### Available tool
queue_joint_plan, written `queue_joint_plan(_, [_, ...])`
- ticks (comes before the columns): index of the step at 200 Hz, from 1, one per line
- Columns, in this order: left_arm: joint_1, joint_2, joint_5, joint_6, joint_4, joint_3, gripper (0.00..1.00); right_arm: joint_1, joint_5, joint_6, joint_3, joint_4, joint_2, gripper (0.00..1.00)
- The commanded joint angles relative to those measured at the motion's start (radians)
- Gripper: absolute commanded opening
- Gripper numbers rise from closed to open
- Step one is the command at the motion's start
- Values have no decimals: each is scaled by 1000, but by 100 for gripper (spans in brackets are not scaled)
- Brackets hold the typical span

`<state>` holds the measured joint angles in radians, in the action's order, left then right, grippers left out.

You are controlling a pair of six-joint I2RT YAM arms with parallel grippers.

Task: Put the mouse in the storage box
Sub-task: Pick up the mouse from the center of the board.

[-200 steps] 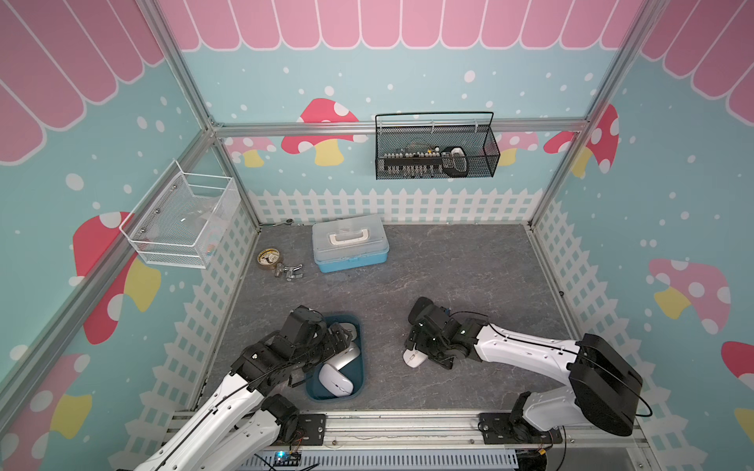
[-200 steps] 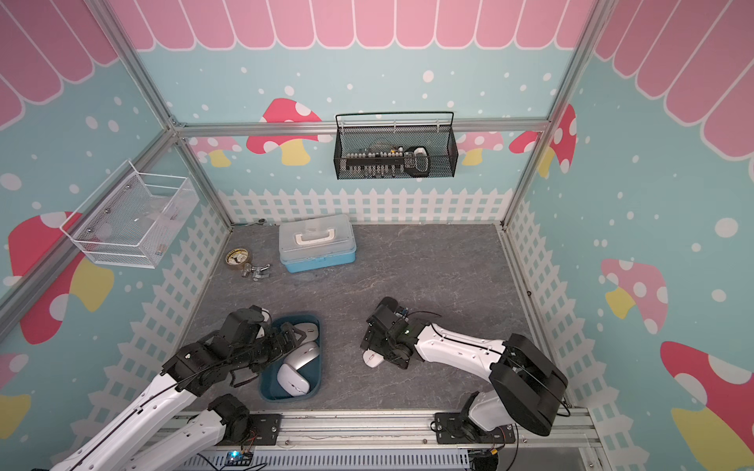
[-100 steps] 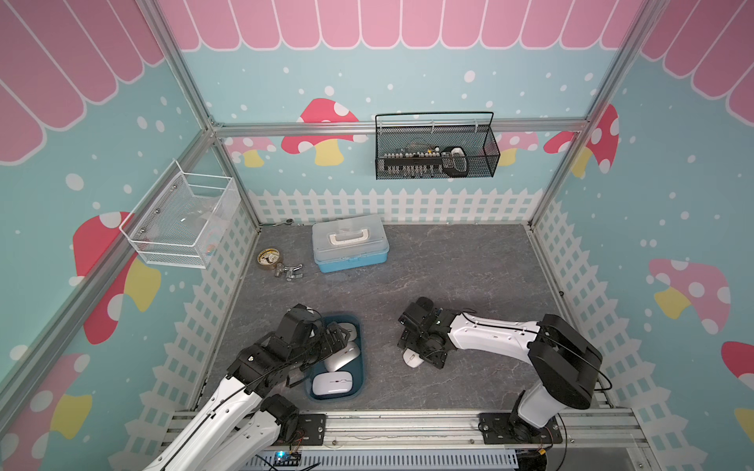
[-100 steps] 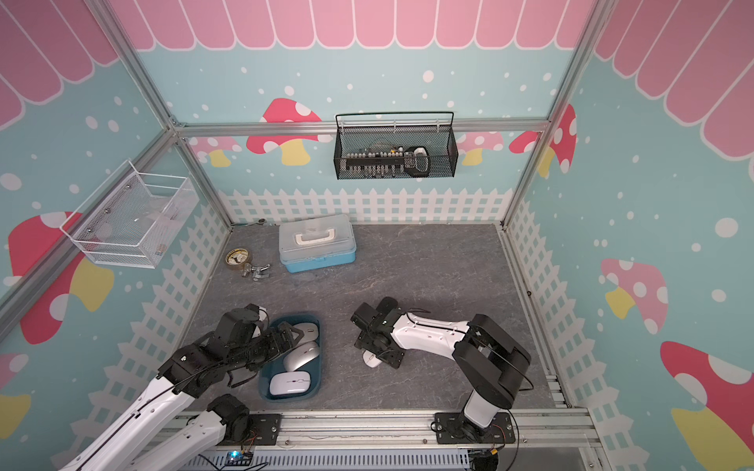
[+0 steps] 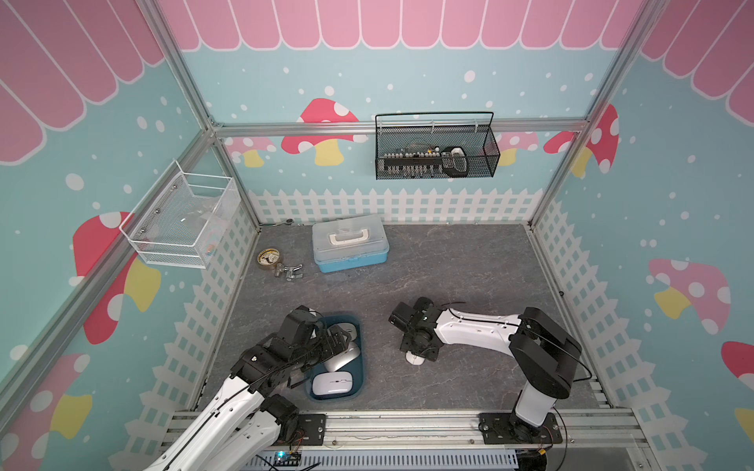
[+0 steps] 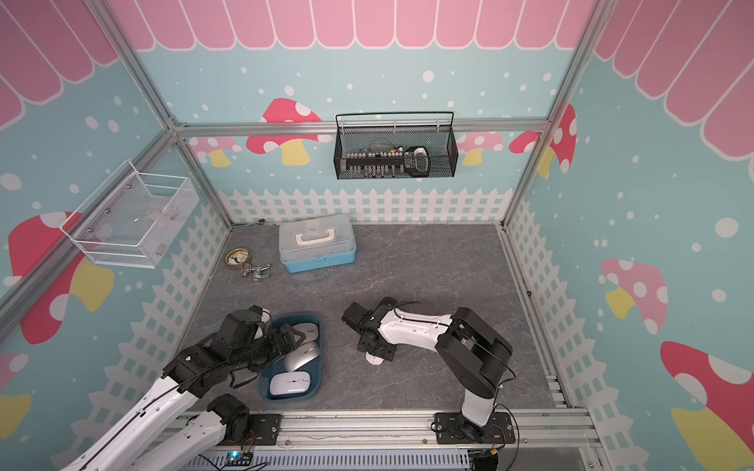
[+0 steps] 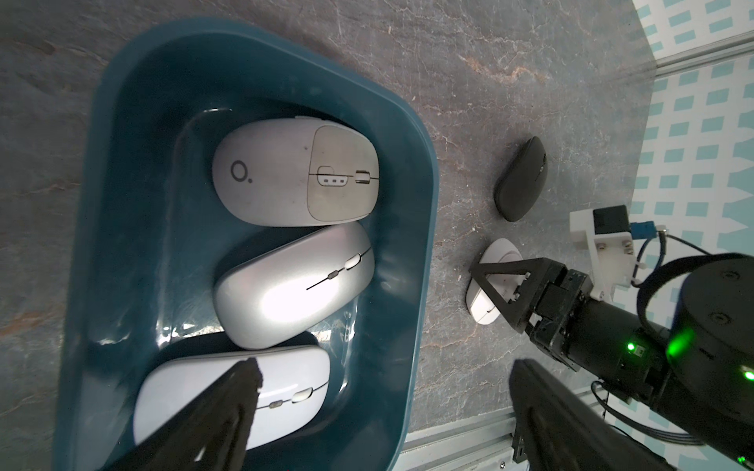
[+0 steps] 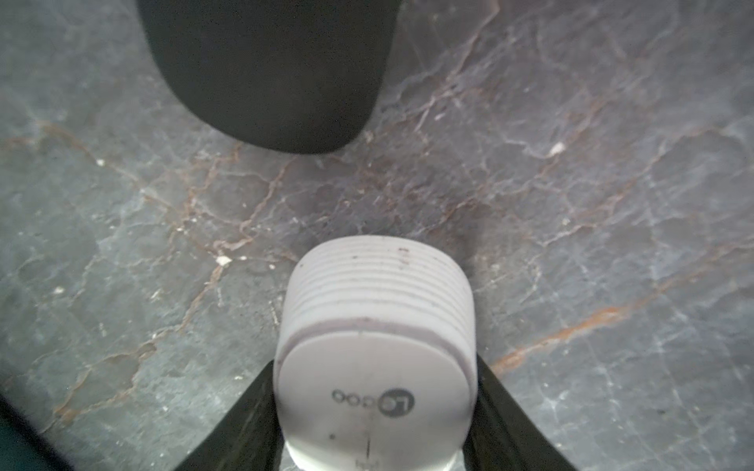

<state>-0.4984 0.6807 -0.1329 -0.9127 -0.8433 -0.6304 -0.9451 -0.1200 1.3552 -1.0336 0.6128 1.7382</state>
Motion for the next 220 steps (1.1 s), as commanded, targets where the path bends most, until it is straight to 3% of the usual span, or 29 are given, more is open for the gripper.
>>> queue_joint_plan(1, [6,-7,-27,29,24,5,99,2,8,-158,96,-146,4,49])
queue_joint_plan(34, [9,-7,-59,29,43,7,99,3,-70,-304,148,-185,-90,40])
queue_joint_plan(64, [12,-7,-170,45,113,14,99,4,-55,-644,210,-361,-244,38])
queue_joint_plan(94, [18,6,-292,44,193,3,98,5,-118,-902,205,-387,-371,34])
queue_joint_plan(109, [26,15,-382,41,265,1,97,3,-59,-1033,231,-451,-439,36])
queue_joint_plan(145, [26,77,-720,83,469,-24,95,3,157,-1223,298,-564,-560,37])
queue_joint_plan(179, [26,126,-808,151,474,-71,94,2,305,-1331,399,-699,-664,38])
queue_joint_plan(220, [17,217,-799,179,476,-89,87,-1,442,-1443,539,-918,-783,37])
